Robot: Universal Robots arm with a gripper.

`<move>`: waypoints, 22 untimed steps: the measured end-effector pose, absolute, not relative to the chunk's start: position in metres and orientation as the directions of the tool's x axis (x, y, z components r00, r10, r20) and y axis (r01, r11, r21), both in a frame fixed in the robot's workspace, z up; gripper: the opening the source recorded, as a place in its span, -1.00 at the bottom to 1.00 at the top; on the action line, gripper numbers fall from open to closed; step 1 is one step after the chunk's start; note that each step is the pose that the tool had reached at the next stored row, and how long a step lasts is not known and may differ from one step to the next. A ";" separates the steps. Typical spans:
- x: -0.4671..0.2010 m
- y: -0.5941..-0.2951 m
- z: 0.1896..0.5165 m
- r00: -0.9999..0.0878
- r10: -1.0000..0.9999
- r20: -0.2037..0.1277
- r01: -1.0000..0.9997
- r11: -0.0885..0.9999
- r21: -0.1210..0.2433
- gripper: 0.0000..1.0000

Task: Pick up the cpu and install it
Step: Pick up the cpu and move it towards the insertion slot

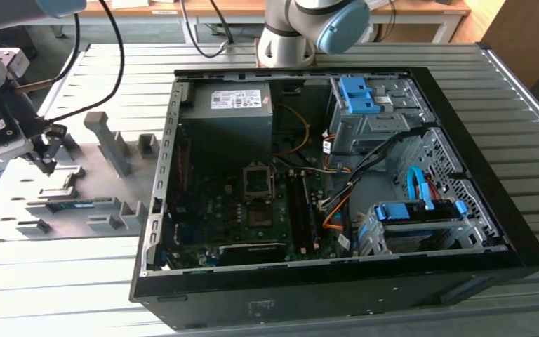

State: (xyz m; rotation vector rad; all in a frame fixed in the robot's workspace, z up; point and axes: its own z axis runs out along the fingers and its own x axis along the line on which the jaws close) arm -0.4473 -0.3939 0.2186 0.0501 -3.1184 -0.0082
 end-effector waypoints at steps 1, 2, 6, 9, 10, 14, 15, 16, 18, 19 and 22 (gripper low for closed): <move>-0.447 -0.394 0.219 -0.999 -0.032 0.023 -0.032 0.999 0.006 -0.80; -0.447 -0.394 0.219 -0.999 -0.032 0.023 -0.032 0.999 0.006 -0.80; -0.447 -0.394 0.219 -0.999 -0.032 0.023 -0.032 0.999 0.006 -0.77; -0.447 -0.394 0.219 -0.999 -0.032 0.023 -0.032 0.999 0.006 -0.55; -0.447 -0.394 0.219 -0.999 -0.032 0.023 -0.032 0.999 0.006 -0.42; -0.447 -0.394 0.219 -0.999 -0.032 0.023 -0.032 0.999 0.006 -0.18; -0.447 -0.394 0.218 -0.999 -0.032 0.023 -0.032 0.999 0.006 -0.07; -0.447 -0.394 0.218 -0.999 -0.032 0.023 -0.032 0.999 0.006 0.05; -0.447 -0.394 0.218 -0.999 -0.032 0.023 -0.032 0.999 0.006 0.05; -0.447 -0.394 0.218 -0.999 -0.032 0.023 -0.032 0.999 0.006 0.18; -0.447 -0.394 0.217 -0.999 -0.032 0.022 -0.032 0.999 0.006 0.18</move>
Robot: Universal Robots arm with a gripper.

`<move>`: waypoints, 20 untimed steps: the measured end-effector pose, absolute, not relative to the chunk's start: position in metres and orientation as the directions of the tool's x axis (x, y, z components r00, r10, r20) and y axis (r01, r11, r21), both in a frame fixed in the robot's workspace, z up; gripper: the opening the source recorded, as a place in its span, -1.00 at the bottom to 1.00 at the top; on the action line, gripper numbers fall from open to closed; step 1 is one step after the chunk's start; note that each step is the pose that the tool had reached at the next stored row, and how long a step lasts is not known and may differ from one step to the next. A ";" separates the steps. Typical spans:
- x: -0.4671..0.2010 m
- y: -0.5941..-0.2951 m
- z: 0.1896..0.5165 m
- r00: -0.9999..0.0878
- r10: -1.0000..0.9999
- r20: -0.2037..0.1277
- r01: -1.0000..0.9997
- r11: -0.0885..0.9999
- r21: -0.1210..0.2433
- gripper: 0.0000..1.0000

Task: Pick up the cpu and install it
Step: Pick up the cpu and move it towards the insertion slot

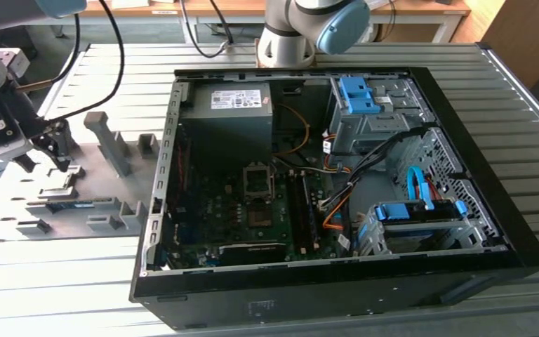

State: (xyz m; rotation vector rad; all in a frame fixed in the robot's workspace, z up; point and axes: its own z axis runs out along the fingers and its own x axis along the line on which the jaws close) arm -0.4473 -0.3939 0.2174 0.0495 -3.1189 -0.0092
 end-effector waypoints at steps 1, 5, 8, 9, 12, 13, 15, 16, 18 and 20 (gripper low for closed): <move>-0.447 -0.394 0.216 -0.999 -0.031 0.022 -0.031 0.999 0.007 0.18; -0.447 -0.394 0.209 -0.999 -0.030 0.023 -0.030 0.999 0.009 0.18; -0.448 -0.395 0.204 -0.999 -0.030 0.023 -0.030 1.000 0.009 0.18; -0.448 -0.396 0.202 -0.999 -0.030 0.023 -0.030 0.999 0.010 0.18; -0.448 -0.399 0.197 -0.999 -0.030 0.023 -0.030 0.999 0.010 0.18; -0.448 -0.401 0.195 -0.999 -0.030 0.023 -0.030 0.999 0.010 0.18; -0.448 -0.402 0.191 -0.999 -0.030 0.022 -0.030 0.999 0.011 0.18; -0.447 -0.402 0.190 -0.999 -0.030 0.022 -0.030 0.999 0.011 0.18; -0.446 -0.402 0.187 -0.999 -0.030 0.023 -0.030 0.999 0.011 0.18; -0.444 -0.402 0.186 -0.999 -0.030 0.023 -0.030 0.999 0.011 0.18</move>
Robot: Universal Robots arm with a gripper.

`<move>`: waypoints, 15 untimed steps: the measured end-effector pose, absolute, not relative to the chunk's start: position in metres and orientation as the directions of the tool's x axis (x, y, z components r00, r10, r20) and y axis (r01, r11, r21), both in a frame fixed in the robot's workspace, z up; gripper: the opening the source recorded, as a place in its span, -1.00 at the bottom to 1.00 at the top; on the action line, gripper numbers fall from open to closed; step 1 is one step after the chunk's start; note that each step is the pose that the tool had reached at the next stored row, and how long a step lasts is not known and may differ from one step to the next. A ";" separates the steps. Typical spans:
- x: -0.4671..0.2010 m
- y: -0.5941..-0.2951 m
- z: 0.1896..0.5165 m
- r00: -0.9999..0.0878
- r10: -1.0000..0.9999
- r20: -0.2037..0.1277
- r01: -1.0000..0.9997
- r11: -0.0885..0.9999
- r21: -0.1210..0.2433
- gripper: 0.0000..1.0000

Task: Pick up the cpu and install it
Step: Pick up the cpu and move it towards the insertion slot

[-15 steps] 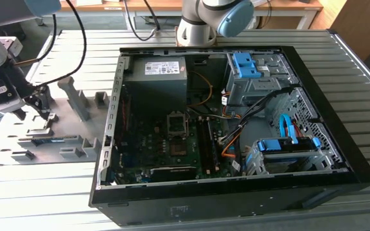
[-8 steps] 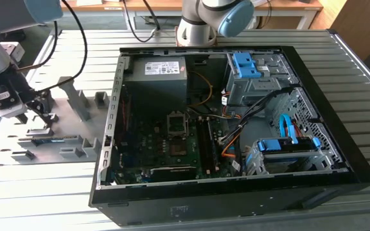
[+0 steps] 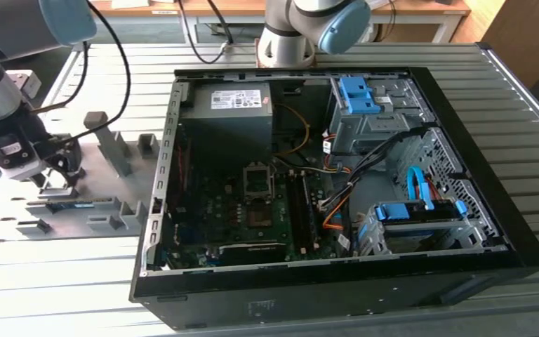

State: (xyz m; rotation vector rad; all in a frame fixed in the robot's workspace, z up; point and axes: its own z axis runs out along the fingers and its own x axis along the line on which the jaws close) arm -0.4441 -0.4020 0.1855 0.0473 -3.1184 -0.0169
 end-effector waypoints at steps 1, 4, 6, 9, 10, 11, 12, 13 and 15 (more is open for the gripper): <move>-0.444 -0.402 0.185 -0.999 -0.030 0.022 -0.030 0.999 0.012 0.18; -0.443 -0.402 0.185 -0.999 -0.030 0.022 -0.030 0.999 0.013 0.18; -0.443 -0.401 0.185 -0.999 -0.030 0.022 -0.030 0.999 0.013 0.18; -0.443 -0.398 0.184 -0.999 -0.029 0.022 -0.029 0.999 0.013 0.18; -0.443 -0.397 0.184 -0.999 -0.028 0.022 -0.028 1.000 0.013 0.18; -0.443 -0.397 0.184 -0.999 -0.027 0.022 -0.026 1.000 0.013 0.18; -0.444 -0.397 0.184 -0.999 -0.025 0.022 -0.025 1.000 0.013 0.18; -0.444 -0.397 0.184 -0.999 -0.025 0.022 -0.024 1.000 0.013 0.18; -0.446 -0.396 0.183 -0.999 -0.024 0.022 -0.024 1.000 0.013 0.18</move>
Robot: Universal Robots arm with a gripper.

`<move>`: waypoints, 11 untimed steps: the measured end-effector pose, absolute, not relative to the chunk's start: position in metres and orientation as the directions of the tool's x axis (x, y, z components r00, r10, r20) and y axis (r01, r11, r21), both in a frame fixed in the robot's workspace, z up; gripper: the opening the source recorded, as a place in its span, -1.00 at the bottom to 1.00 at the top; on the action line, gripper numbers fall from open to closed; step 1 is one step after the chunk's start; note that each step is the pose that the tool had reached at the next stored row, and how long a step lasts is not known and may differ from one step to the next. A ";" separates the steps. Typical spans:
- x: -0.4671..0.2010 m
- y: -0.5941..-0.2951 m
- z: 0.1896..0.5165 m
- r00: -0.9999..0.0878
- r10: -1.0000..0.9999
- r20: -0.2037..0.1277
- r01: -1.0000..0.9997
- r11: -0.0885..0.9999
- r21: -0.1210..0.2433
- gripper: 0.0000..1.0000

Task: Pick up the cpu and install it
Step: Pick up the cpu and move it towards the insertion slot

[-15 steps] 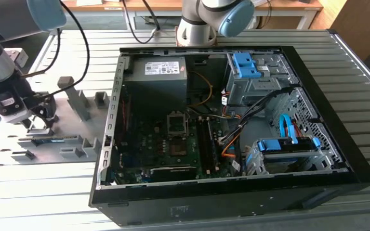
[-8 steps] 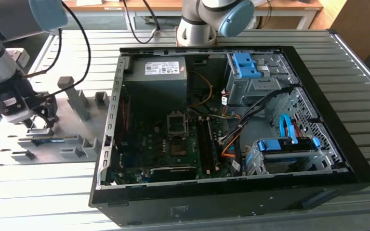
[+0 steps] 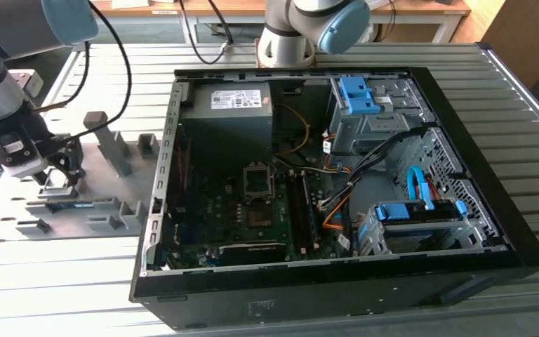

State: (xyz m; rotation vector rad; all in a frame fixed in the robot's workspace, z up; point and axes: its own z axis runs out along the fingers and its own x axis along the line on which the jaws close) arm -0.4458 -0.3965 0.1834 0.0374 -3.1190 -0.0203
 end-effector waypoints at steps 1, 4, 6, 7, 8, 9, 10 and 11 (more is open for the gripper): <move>-0.446 -0.396 0.183 -0.999 -0.024 0.022 -0.024 1.000 0.013 0.18; -0.446 -0.396 0.182 -0.999 -0.024 0.022 -0.024 1.000 0.013 0.18; -0.446 -0.396 0.182 -0.999 -0.024 0.022 -0.024 1.000 0.013 0.18; -0.446 -0.396 0.182 -0.999 -0.024 0.022 -0.024 1.000 0.013 0.18; -0.446 -0.396 0.182 -0.999 -0.024 0.022 -0.024 1.000 0.013 0.18; -0.446 -0.396 0.182 -0.999 -0.024 0.022 -0.024 1.000 0.013 0.18; -0.446 -0.396 0.182 -0.999 -0.024 0.022 -0.024 1.000 0.013 0.18; -0.446 -0.396 0.182 -0.999 -0.024 0.022 -0.024 1.000 0.013 0.18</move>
